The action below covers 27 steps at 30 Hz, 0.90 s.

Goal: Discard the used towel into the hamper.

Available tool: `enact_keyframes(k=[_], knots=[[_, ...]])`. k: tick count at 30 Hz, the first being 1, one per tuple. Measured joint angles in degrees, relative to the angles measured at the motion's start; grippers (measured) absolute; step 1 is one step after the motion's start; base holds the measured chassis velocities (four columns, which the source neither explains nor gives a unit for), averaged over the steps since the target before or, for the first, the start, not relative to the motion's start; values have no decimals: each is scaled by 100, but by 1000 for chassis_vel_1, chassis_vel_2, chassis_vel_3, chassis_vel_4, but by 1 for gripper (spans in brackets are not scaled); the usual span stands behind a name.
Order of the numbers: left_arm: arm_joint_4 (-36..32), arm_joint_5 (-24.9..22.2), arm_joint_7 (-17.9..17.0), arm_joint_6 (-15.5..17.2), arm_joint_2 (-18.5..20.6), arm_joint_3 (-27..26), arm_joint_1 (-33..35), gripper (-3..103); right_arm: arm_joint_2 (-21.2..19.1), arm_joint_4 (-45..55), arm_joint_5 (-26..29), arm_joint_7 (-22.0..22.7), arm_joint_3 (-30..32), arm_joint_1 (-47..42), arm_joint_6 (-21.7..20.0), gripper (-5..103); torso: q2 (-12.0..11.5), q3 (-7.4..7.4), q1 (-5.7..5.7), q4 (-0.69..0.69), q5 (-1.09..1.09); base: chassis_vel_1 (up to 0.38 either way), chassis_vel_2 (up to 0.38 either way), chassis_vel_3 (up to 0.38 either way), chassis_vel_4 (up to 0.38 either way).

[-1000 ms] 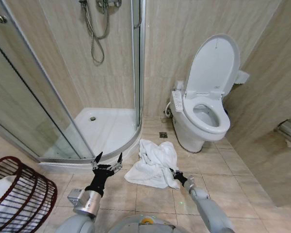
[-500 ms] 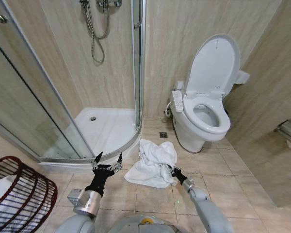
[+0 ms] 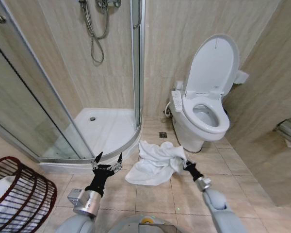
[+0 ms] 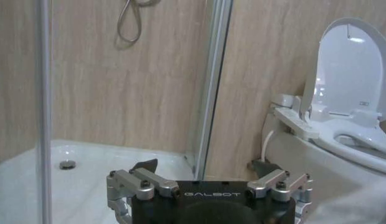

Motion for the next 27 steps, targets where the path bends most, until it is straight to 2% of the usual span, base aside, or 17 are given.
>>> enact_keyframes(k=[2,7,12,17,27], knots=[[0,0,0,0,0,0,0,100,17,835,2,84,258,-287,-114,2,1,0,0,0,-3,0,0,0,0],[0,0,0,0,0,0,0,100,-23,1631,7,156,762,-546,-114,2,0,0,0,-2,0,0,0,0,0],[0,0,0,0,0,0,0,100,-10,1957,218,298,1075,-563,-31,2,0,0,0,0,2,0,0,0,0],[0,0,0,0,0,0,0,100,59,2678,565,854,1363,-773,-55,2,1,0,0,-1,0,0,0,0,0],[0,0,0,0,0,0,0,100,90,3219,1046,1436,1996,-747,-108,2,0,0,0,0,1,0,0,0,0]])
